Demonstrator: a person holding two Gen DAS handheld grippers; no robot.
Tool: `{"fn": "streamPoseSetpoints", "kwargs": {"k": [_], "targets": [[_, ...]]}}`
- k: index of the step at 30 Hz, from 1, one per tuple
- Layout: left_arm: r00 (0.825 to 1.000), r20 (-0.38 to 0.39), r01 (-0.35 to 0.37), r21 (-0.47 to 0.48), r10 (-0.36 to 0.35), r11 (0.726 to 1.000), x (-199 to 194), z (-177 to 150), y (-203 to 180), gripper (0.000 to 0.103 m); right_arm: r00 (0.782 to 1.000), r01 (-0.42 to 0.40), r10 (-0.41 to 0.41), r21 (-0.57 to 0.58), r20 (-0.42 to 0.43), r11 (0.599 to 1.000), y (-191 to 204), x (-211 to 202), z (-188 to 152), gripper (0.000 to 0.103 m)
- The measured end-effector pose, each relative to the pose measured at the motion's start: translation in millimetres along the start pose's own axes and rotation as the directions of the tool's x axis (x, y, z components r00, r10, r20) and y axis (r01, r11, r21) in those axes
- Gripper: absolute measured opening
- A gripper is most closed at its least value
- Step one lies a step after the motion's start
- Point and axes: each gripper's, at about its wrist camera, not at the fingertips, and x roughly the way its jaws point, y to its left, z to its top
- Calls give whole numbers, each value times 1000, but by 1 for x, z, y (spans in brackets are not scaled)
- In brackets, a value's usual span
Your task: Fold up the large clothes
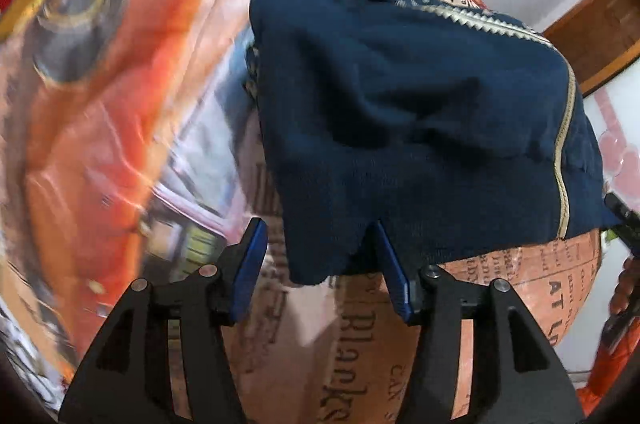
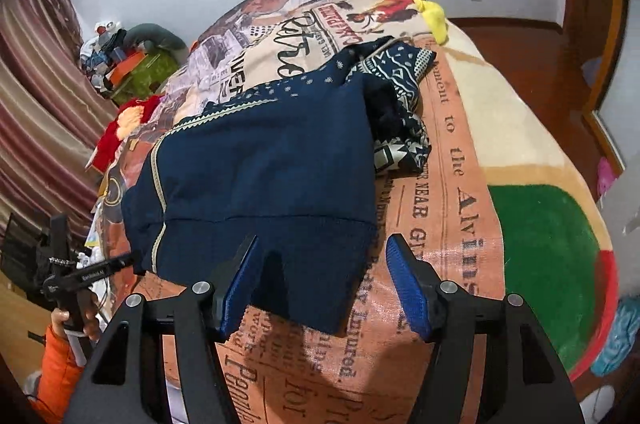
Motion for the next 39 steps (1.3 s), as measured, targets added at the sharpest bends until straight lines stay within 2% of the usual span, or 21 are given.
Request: {"fn": "streamPoseSetpoints", "kwargs": {"k": [1, 3, 5, 6, 8, 11, 17, 22, 25, 28, 32, 36, 37, 39], "targets": [[1000, 4, 14, -18, -14, 1000, 1, 1, 1, 54, 1000, -11, 11, 5, -2, 1000, 1, 0, 0, 56], [999, 11, 47, -35, -46, 998, 0, 3, 2, 47, 1000, -14, 14, -4, -9, 1000, 3, 3, 0, 47], [998, 8, 67, -34, -66, 997, -1, 5, -1, 30, 1000, -12, 12, -21, -13, 1000, 5, 6, -1, 36], [998, 8, 55, -22, -55, 998, -2, 6, -4, 26, 1000, -11, 11, -23, -11, 1000, 5, 7, -1, 33], [999, 10, 37, 7, -37, 999, -6, 7, -10, 11, 1000, -22, 22, -23, -8, 999, 6, 8, -2, 22], [998, 47, 37, 48, -39, 998, -22, 11, -23, 7, 998, -62, 61, -29, -5, 998, 10, 5, 0, 12], [982, 177, 47, 141, -72, 989, -72, 34, -54, 6, 994, -91, 95, -64, 58, 994, 19, -9, 19, 9], [948, 302, 30, 223, -98, 974, -115, 63, -85, 5, 981, -109, 124, -106, 147, 988, 31, -30, 45, 7], [927, 352, 41, 253, -132, 967, -132, 83, -100, 5, 971, -105, 129, -124, 200, 987, 35, -40, 63, 7], [915, 376, 40, 269, -143, 962, -136, 97, -109, 5, 967, -92, 120, -132, 226, 987, 36, -45, 82, 6], [920, 362, 40, 295, -150, 955, -126, 98, -115, 5, 973, -35, 62, -127, 220, 991, 29, -46, 86, 7], [938, 319, 38, 303, -139, 952, -111, 85, -113, 5, 993, -21, 33, -101, 114, 995, 16, -32, 71, 10], [939, 315, 35, 303, -135, 952, -109, 81, -112, 5, 995, -10, 19, -94, 94, 996, 13, -28, 67, 14], [943, 305, 40, 299, -135, 953, -106, 73, -108, 5, 998, 0, 3, -70, 55, 998, 7, -19, 57, 32]]}}
